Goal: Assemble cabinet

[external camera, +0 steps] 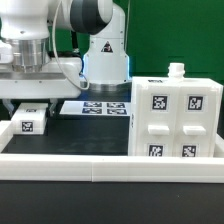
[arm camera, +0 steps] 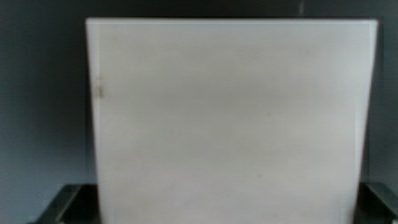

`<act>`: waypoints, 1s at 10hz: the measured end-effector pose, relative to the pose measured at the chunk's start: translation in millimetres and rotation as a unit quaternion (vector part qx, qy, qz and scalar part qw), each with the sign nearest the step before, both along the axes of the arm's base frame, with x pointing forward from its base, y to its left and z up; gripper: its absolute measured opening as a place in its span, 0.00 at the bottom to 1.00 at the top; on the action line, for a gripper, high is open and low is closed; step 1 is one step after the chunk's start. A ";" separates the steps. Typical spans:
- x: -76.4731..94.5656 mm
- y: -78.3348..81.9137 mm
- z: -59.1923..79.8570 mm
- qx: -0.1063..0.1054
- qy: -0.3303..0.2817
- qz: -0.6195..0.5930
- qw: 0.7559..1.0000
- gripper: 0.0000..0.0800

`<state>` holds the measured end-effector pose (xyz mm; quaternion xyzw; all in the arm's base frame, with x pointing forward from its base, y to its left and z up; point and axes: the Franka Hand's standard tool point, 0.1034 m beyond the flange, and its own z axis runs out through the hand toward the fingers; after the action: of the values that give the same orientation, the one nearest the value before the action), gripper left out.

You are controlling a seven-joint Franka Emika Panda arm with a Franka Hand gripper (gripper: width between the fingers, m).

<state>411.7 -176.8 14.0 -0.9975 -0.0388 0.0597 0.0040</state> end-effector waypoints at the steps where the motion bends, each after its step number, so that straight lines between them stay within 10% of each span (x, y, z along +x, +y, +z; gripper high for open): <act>1: 6.0 9.9 20.0 0.009 -0.004 0.004 1.000 0.70; 6: 31.9 72.7 102.0 0.039 -0.007 -0.034 0.999 0.70; 10: 84.0 141.1 142.5 0.031 -0.003 -0.087 0.996 0.70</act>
Offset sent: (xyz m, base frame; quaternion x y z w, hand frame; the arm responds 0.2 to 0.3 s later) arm 0.0049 0.0410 0.0716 0.0356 -0.0349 0.0373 0.9981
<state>495.7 -35.8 156.5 -0.9966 0.0466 0.0551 0.0402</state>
